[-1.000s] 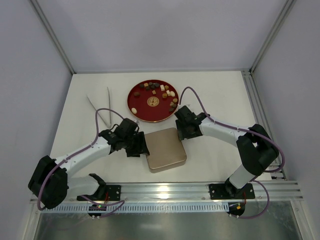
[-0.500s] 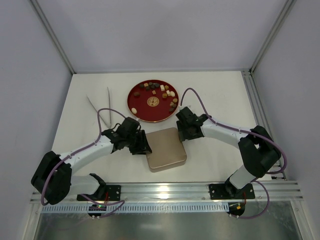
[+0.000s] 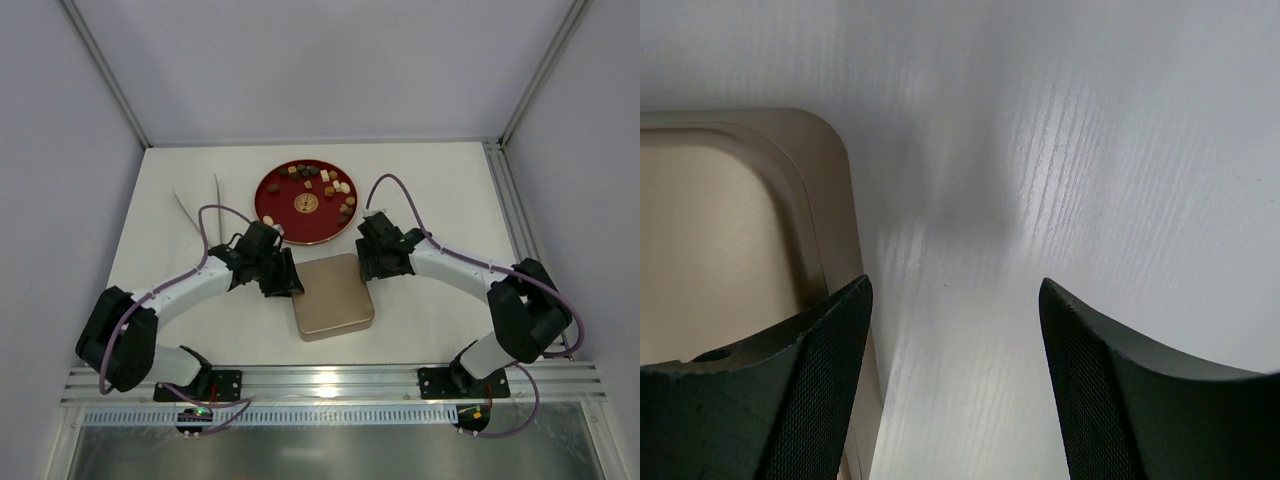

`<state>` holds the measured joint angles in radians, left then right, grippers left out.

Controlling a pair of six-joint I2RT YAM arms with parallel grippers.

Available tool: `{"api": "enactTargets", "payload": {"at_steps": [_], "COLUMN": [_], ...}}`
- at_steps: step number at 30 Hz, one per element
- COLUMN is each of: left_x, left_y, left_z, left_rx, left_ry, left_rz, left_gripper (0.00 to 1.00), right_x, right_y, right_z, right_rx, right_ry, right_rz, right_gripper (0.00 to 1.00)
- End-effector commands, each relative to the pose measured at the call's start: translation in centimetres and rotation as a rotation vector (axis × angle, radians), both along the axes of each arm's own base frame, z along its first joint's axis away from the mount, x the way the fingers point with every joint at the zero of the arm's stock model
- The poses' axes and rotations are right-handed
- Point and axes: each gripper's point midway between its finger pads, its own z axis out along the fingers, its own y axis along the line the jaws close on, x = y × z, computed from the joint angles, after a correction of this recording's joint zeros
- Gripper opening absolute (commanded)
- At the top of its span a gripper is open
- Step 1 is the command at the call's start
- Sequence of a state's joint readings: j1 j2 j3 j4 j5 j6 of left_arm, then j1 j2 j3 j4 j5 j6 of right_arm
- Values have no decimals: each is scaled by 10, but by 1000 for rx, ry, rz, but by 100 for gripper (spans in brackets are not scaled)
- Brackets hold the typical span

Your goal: Pack the chocolate

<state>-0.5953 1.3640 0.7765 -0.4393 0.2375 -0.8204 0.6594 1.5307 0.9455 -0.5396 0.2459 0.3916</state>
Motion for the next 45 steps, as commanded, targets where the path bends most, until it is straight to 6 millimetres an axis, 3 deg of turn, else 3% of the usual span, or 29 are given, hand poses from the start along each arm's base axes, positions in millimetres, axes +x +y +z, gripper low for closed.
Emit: {"api": "enactTargets", "payload": {"at_steps": [1,9,12,17,22,29,32,40,45], "left_x": [1,26,35,55,64,49,41,21,15], "left_y": [33,31,29,27,34,44,51,68,73], "left_z": [-25,-14,-1,36,76,130,145,158,157], "left_rx": [176,185,182,165,166,107,98,99,111], "left_ry": [35,21,-14,-108,-199,-330,-371,-420,-417], "left_rz": [-14,-40,-54,-74,-70,-39,-22,6,1], "left_gripper": [43,47,50,53,56,58,58,59,59], "right_x": [3,3,9,21,31,31,25,10,7], "right_y": [5,-1,-11,-28,-31,-36,-39,-62,-65], "right_z": [12,17,24,43,81,170,192,209,205], "right_rx": [47,45,56,65,110,258,302,314,316], "right_ry": [-40,-53,-64,-113,-211,-456,-517,-603,-603], "right_rz": [6,-3,-27,-75,-97,-119,-116,-192,-197], "right_gripper": [69,70,70,70,70,76,79,88,88]}}
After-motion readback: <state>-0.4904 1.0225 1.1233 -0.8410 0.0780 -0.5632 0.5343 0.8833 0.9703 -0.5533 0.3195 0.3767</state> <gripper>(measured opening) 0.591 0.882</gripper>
